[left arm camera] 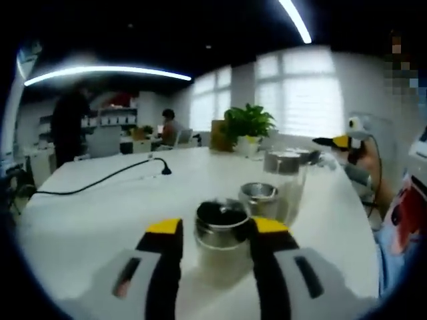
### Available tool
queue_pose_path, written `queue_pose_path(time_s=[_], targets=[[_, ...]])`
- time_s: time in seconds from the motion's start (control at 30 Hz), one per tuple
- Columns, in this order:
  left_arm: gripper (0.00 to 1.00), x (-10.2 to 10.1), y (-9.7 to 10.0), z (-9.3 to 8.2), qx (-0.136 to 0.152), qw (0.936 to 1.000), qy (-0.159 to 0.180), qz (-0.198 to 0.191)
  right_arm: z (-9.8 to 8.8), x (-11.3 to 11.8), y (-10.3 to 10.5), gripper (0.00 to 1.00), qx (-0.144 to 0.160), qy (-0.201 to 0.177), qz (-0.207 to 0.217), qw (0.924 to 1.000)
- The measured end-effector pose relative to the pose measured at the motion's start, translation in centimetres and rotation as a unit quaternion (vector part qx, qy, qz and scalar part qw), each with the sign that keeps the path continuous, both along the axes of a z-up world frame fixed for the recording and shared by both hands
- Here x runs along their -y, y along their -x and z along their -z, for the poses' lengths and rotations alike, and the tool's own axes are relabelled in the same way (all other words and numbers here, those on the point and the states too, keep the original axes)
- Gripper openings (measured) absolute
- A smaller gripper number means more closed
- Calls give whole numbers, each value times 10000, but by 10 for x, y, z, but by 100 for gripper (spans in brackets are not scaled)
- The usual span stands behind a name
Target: Rotate the seasoning bottle until the label or dispensing opening points toward the visible target arrow and the bottle remains upright within the marked orientation range
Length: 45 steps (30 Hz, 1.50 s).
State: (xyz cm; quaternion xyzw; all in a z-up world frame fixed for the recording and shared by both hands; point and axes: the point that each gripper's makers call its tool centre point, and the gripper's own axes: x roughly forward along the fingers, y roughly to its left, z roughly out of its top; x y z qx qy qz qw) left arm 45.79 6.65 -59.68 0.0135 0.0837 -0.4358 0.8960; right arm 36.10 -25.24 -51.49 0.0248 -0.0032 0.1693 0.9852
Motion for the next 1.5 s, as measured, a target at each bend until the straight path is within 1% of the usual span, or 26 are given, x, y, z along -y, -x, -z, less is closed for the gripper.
queue_pose_path(time_s=[0.03, 0.07, 0.2, 0.33, 0.6, 0.67, 0.73, 0.77, 0.83, 0.87, 0.93, 1.0, 1.03, 1.13, 1.2, 1.3, 1.4, 1.43, 1.5], targets=[[36, 1, 0, 0, -47, 10000, 53, 30, 0, 0, 0, 90, 2, 6, 0, 10000], [36, 1, 0, 0, -59, 9999, 81, 23, 0, 0, 0, 90, 1, 11, 3, 10000], [35, 1, 1, 0, -61, 9999, 44, 94, 1, 1, -1, 90, -8, -1, 14, 10000], [35, 1, 4, 1, -100, 9996, -41, 270, 2, 1, -1, 90, -23, -1, 11, 10000], [35, 2, 6, 1, -163, 9988, -32, 462, 2, -1, -1, 90, -36, 10, -3, 10000], [35, 2, 6, 1, -131, 9987, -65, 495, 3, -1, -1, 90, -41, 11, -13, 10000], [36, 2, 8, 1, -2, 9986, -143, 502, 2, -2, -1, 90, -34, 8, -28, 10000], [37, 2, 9, -4, 127, 9988, -38, 470, 2, -2, -1, 90, -30, 4, -31, 10000], [41, 1, 15, -7, 146, 9987, -82, 486, 2, -2, -1, 90, -24, 3, -31, 10000], [44, 0, 17, -7, 183, 9984, -183, 511, 2, -1, -1, 90, -19, 4, -28, 10000], [54, -3, 20, -7, 172, 9983, -294, 472, 2, -1, -1, 90, -26, 3, -24, 10000], [60, -10, 22, -6, 108, 9986, -344, 398, 3, -1, -1, 90, -38, -2, -26, 10000], [61, -13, 24, -7, 109, 9989, -291, 342, 3, -2, -1, 90, -41, 0, -27, 10000], [62, -28, 27, -18, 91, 9999, 139, 15, 2, -2, -1, 90, -24, 17, -14, 10000], [63, -38, 29, -24, 124, 9992, 329, -165, 1, -2, -1, 90, -12, 17, -18, 10000], [58, -51, 36, -35, 229, 9979, 509, -325, 3, -6, -2, 90, -42, 21, -49, 10000], [59, -60, 41, -43, 259, 9963, 653, -489, 4, -9, -2, 90, -64, 46, -90, 9999], [60, -65, 41, -45, 210, 9949, 747, -640, 4, -10, -2, 90, -60, 51, -97, 9999], [63, -69, 42, -49, 198, 9940, 810, -706, 3, -12, -1, 90, -42, 43, -97, 9999]])
